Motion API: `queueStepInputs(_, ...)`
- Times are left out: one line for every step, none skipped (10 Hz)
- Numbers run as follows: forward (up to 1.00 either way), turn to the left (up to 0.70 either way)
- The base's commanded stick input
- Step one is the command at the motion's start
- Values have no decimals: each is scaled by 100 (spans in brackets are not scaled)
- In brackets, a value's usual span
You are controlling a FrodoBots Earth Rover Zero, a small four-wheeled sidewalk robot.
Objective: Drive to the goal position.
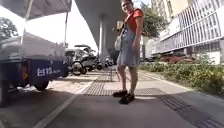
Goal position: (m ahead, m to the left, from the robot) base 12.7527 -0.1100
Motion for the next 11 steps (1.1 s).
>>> queueStepInputs(0, 1)
queueStepInputs(0, 2)
queueStepInputs(0, 2)
queueStepInputs(0, 2)
queueStepInputs(0, 2)
queueStepInputs(0, 0)
queueStepInputs(0, 2)
queueStepInputs(0, 2)
queueStepInputs(0, 0)
queueStepInputs(0, 0)
queueStepInputs(0, 0)
